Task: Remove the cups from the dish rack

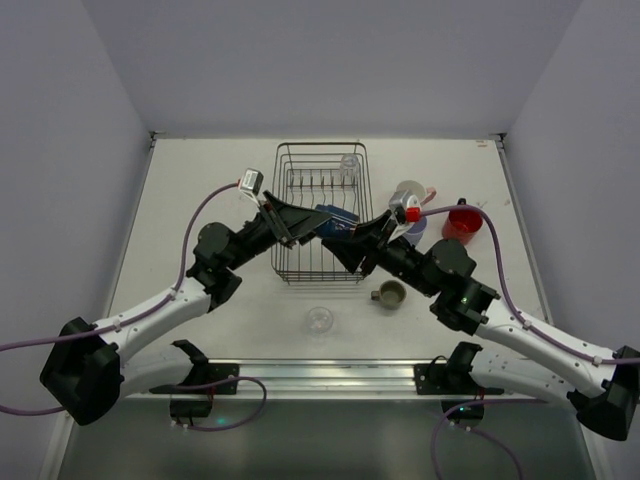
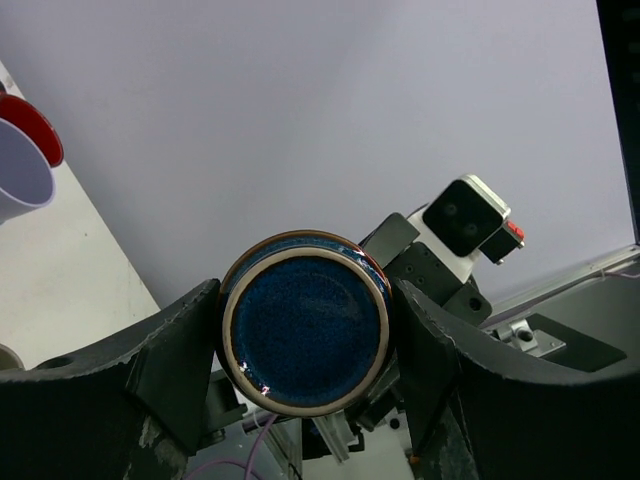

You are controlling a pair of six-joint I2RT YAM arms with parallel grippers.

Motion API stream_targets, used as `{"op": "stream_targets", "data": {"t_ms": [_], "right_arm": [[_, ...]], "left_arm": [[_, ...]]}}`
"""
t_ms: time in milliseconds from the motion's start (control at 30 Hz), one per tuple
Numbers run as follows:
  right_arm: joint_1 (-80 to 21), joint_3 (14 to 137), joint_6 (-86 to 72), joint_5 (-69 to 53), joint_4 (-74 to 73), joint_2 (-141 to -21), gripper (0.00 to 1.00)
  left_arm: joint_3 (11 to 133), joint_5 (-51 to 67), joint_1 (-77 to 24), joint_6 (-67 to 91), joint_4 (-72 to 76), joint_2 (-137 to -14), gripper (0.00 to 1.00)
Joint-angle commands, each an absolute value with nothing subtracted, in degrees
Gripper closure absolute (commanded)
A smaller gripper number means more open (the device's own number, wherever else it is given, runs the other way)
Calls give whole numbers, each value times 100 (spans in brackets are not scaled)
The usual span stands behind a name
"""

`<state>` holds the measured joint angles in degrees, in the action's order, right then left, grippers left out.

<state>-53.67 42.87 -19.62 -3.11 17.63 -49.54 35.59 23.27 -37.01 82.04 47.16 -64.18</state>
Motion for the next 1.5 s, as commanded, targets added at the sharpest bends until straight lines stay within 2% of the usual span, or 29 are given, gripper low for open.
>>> {"op": "stream_targets", "data": {"t_ms": [0,67,100,167,200,233,267,400,567,700,867,967,1067,1133,1200,1300,1467], "right_arm": [[-5361,4236,-2232,-492,2890,-5088,62],[-5361,4201,-2364,-518,3049,-5115,69],[-5361,4140,-2408,-527,3198,-5107,82],[-5361,4044,-2522,-466,3252,-5037,96],[-5361,3991,-2566,-440,3235,-4897,100],[-5361,3955,-2627,-352,3156,-4809,100],[-5361,3972,-2663,-308,2772,-4729,100],[-5361,4262,-2742,-53,1307,-4272,100],[-5361,4858,-2900,640,-972,-3816,100],[-5344,5159,-3303,1911,-3315,-3587,100],[-4888,5116,-3849,2689,-4902,-3393,100],[-4186,4914,-3806,2804,-4966,-3375,100],[-3168,4791,-3569,2584,-4896,-3856,100],[-2860,4711,-3428,2497,-4738,-4050,100],[-2533,4580,-3201,2181,-4362,-4227,100],[-1499,4351,-2919,1338,-3667,-4674,100],[-792,4306,-2733,599,-2963,-5675,100]], "left_arm": [[3533,2390,-3876,8288,5150,-6328,93],[3525,2495,-3920,8271,5159,-6372,85],[3516,2522,-3937,8262,5150,-6398,82],[3411,2610,-3937,8148,5142,-6320,64],[3349,2628,-3929,8069,5063,-6250,46],[3357,2654,-3903,7947,4923,-6179,38],[3427,2654,-3885,7606,4469,-6031,23],[3918,2453,-3841,6270,2641,-5538,2],[4482,1506,-3841,4469,366,-4757,0],[4956,1029,-3841,3447,-973,-4211,0],[5063,-173,-3841,2305,-2309,-3500,0],[4949,-710,-3841,1918,-2635,-3131,0],[4651,-835,-3841,1732,-2672,-2866,0],[4492,-844,-3841,1696,-2628,-2786,0],[4247,-844,-3841,1652,-2523,-2681,0],[3886,-765,-3832,1652,-2277,-2558,0],[3815,-466,-3832,1573,-2233,-2365,0]]}}
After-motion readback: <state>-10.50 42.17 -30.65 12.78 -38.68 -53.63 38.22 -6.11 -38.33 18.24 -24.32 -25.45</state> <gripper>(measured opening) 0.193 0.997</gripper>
